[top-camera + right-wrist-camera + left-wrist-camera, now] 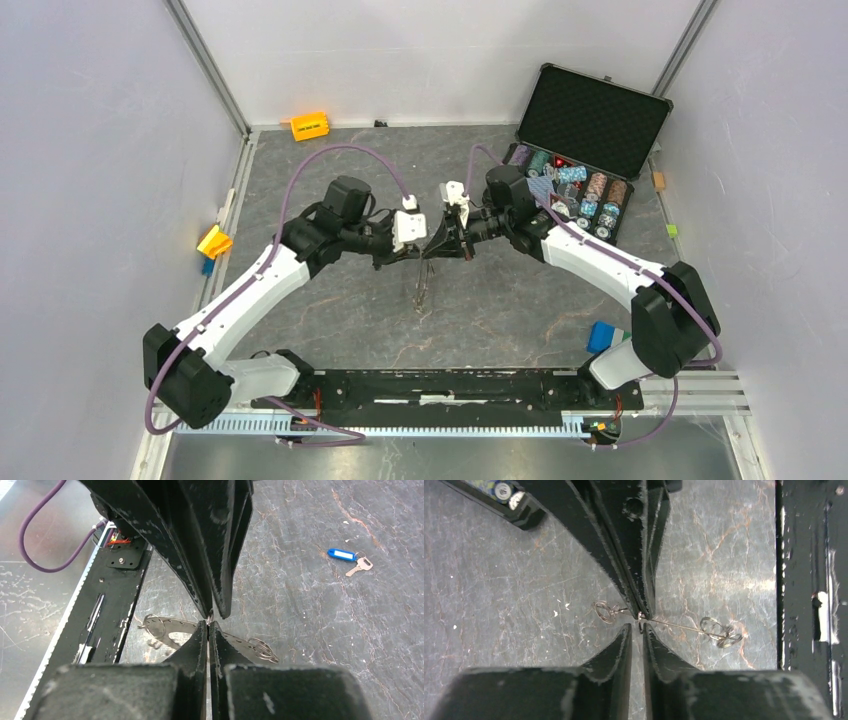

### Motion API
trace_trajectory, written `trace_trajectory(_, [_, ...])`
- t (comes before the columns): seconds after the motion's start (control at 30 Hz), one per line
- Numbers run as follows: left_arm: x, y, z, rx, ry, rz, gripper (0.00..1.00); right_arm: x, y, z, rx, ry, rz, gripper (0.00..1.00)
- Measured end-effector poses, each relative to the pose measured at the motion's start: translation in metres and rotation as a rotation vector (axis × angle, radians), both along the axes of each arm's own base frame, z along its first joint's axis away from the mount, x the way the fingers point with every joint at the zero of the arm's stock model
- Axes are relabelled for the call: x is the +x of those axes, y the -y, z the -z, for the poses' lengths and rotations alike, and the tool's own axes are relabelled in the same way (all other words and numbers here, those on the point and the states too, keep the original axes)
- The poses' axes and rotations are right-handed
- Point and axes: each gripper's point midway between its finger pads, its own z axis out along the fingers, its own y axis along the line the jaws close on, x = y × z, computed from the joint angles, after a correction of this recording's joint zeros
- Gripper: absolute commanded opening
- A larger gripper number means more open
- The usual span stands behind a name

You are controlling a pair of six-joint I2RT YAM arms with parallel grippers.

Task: Put the keys on the keyring

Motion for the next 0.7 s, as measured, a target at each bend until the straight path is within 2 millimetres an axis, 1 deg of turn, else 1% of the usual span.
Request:
trace_trajectory(0.07, [0.004,-0.002,-0.006,-0.039,-0.002,-0.012,0.37,0.001,0.0,-0.002,0.005,-0.012,0.008,0.0])
trace_trajectory(0.13, [0.01,-0.007,-0.015,-0.094,-0.005,-0.031,0.42,0.003,0.0,-0.005,0.011,-0.026,0.019,0.0])
trace_trajectory(0.23, [0.02,-0.016,-0.025,-0.173,-0.012,-0.06,0.45,0.005,0.0,-0.011,0.027,-0.036,0.029,0.0])
trace_trajectory(0.3, [0.023,-0.018,-0.028,-0.22,-0.024,-0.058,0.46,0.005,0.0,-0.018,0.043,-0.04,0.032,0.0])
trace_trajectory(0.37, [0.021,-0.017,-0.028,-0.248,-0.036,-0.04,0.46,0.006,0.0,-0.024,0.067,-0.042,0.036,0.0])
trace_trajectory(0.5, [0.012,-0.01,-0.032,-0.299,-0.047,0.031,0.46,0.005,0.0,-0.033,0.102,-0.059,0.038,0.0])
trace_trajectory(0.7, [0.008,-0.002,-0.044,-0.372,-0.038,0.09,0.39,0.004,0.0,-0.04,0.14,-0.104,0.042,0.0])
